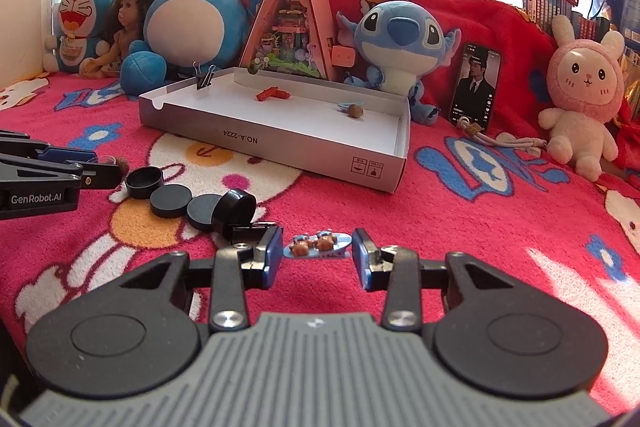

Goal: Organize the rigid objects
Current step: 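Grasp the clear plastic cup with the left tool while the right tool grasps the beaded blue clip, then carry the clear cup with the left tool while the right tool carries the blue clip into the box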

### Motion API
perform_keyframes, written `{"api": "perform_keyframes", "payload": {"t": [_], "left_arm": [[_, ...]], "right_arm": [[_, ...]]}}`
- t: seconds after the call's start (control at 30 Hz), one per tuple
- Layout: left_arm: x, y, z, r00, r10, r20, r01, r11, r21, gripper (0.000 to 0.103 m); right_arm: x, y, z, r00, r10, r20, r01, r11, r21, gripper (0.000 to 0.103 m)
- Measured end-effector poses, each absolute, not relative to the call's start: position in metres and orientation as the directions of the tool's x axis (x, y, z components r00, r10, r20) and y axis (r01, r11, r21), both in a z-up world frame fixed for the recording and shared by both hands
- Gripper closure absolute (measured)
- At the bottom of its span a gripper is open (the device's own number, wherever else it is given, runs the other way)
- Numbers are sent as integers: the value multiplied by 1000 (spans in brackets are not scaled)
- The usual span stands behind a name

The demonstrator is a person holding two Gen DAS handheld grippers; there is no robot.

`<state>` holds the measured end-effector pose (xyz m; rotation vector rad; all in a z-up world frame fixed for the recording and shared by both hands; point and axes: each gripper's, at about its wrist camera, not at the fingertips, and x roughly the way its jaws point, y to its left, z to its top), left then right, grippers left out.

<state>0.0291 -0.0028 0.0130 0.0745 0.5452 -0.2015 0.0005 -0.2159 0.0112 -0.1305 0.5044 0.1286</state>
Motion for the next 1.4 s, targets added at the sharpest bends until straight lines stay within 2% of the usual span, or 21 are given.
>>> {"api": "perform_keyframes", "payload": {"t": [0.3,1.4], "left_arm": [[32,-3,16,835,-174,-521,211,977,11,76],[57,-24,47,843,-207,-496,241,971,3,76]], "right_arm": [[9,-225,16,862,68,-503,-89,996,-17,60],[28,-229,34,877,61,-476,-59,998,18,60]]}}
